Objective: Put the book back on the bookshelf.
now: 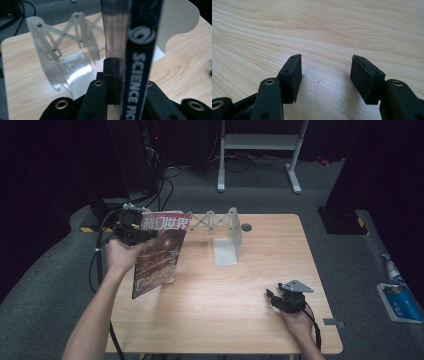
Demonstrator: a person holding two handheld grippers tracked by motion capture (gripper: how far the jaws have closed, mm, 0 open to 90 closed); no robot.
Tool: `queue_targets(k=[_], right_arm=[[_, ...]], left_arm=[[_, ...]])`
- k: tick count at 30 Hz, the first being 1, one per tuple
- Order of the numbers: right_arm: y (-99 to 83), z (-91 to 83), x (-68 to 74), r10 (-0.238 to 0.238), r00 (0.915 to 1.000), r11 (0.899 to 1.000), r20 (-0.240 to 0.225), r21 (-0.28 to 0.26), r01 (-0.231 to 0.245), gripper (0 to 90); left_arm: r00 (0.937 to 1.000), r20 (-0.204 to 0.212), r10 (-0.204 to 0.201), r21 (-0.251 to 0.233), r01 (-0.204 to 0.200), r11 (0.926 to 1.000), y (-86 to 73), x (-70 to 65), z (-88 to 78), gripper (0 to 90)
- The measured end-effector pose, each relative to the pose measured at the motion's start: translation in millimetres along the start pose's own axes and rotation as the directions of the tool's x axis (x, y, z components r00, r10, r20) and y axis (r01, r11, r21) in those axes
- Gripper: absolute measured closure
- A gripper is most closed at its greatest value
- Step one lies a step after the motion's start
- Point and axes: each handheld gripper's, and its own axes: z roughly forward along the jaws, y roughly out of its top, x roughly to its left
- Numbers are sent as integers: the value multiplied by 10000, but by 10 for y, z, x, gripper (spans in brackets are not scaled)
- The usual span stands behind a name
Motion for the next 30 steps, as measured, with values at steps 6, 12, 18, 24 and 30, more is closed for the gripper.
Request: queue_targets(k=[6,12,18,24,30], right_arm=[[0,0,1,15,10000,10000,3,6,-15,426],[0,0,1,15,10000,10000,2,4,-15,425],[0,0,2,26,10000,10000,4,-1,-26,425],[0,0,2,25,10000,10000,3,0,-25,425],[0,0,1,15,10000,10000,1,2,-15,425]], left_arm=[[9990,-201,-402,-76,401,9992,10,113,-41,828],[9972,-449,-601,87,606,9981,61,199,-48,827],[9951,-589,-798,251,814,9964,104,273,-33,826],[9922,-704,-1026,376,1054,9937,133,341,-6,826],[9864,-889,-1382,27,1390,9903,138,406,21,827]])
